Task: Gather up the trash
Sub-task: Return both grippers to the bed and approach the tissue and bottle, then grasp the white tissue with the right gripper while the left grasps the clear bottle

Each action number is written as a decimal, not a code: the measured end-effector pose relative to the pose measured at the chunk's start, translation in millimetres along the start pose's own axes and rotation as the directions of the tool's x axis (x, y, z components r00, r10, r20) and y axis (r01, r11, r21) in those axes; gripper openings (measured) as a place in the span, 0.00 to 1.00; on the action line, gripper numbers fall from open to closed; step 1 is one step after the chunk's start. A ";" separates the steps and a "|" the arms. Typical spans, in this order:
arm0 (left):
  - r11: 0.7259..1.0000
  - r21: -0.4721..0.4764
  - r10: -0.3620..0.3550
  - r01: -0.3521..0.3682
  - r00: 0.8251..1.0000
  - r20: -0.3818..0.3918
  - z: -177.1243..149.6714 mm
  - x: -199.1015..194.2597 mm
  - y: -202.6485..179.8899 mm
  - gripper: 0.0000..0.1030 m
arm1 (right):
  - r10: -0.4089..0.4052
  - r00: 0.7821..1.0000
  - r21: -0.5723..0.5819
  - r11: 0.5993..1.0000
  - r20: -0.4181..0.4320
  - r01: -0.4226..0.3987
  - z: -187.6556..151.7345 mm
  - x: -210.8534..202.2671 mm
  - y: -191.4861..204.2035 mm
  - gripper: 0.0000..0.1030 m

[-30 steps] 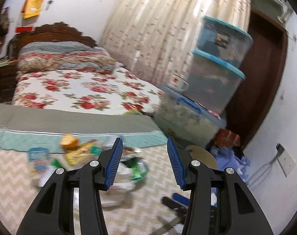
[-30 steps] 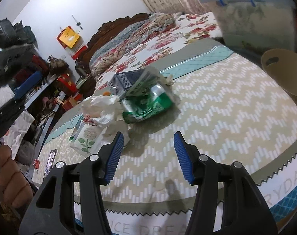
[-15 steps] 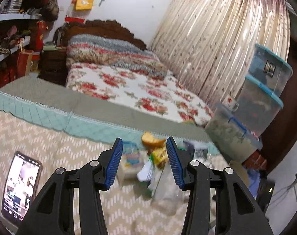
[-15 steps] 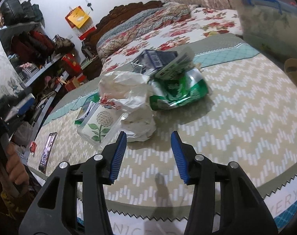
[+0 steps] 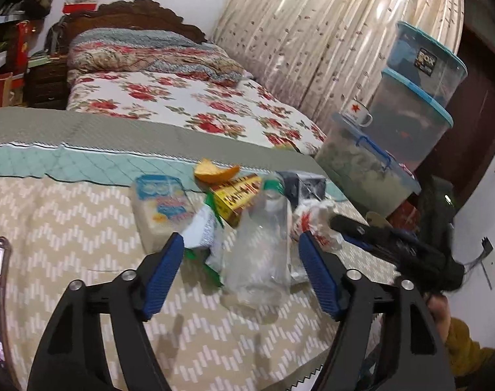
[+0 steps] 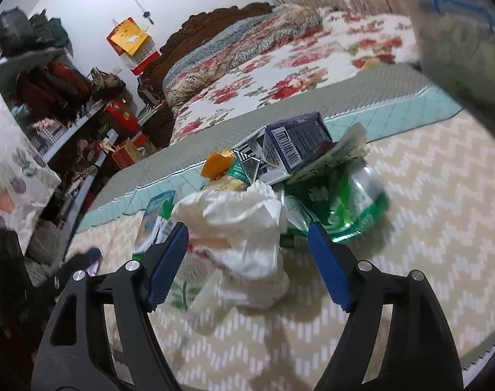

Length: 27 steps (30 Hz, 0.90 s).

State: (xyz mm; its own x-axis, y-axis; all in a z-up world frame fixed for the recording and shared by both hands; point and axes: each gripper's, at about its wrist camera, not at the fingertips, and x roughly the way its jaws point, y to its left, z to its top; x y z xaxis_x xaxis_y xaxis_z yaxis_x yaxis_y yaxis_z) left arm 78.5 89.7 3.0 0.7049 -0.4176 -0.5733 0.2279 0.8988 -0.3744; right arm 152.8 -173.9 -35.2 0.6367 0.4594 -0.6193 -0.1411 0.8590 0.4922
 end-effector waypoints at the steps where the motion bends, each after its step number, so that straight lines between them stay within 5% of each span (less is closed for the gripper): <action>1: 1.000 0.011 0.000 0.000 1.000 -0.008 -1.9 4.2 -3.7 0.72 | 0.009 1.000 0.004 1.000 -0.016 -0.009 1.3 5.6 -1.4 0.57; 2: 1.000 0.025 0.005 -0.005 1.000 -0.015 -3.9 8.3 -7.5 0.75 | 0.040 0.998 0.010 0.999 -0.043 -0.039 1.0 11.2 -2.4 0.36; 5: 0.997 0.076 0.027 -0.024 0.999 -0.040 -9.2 22.5 -21.9 0.79 | 0.044 0.999 -0.006 0.999 -0.006 -0.044 -5.1 2.6 -1.2 0.26; 11: 0.983 0.173 0.071 -0.058 0.995 -0.068 -14.0 55.7 -44.8 0.81 | 0.032 0.990 -0.041 0.999 0.136 -0.027 -23.3 -49.0 -9.5 0.25; 17: 0.957 0.248 0.186 -0.147 0.972 -0.141 -22.8 97.7 -51.6 0.79 | -0.014 0.991 -0.024 1.000 0.130 0.018 -45.4 -64.9 -29.9 0.25; 19: 0.944 0.281 0.223 -0.175 0.964 -0.147 -27.8 103.1 -55.3 0.68 | -0.016 0.992 -0.005 1.000 0.122 0.017 -50.2 -65.8 -38.0 0.25; 27: 0.954 0.244 0.190 -0.173 0.981 -0.045 -24.0 55.1 -52.6 0.67 | 0.005 0.991 -0.025 1.000 0.132 -0.002 -56.8 -71.9 -38.5 0.25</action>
State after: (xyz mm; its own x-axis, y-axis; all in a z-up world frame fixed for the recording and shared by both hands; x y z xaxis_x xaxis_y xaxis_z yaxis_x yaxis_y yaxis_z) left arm 89.2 16.2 -26.4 0.7042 -0.2450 -0.6664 0.2589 0.9626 -0.0802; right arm 69.4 -227.1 -44.3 0.7302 0.4300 -0.5309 -0.1611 0.8635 0.4779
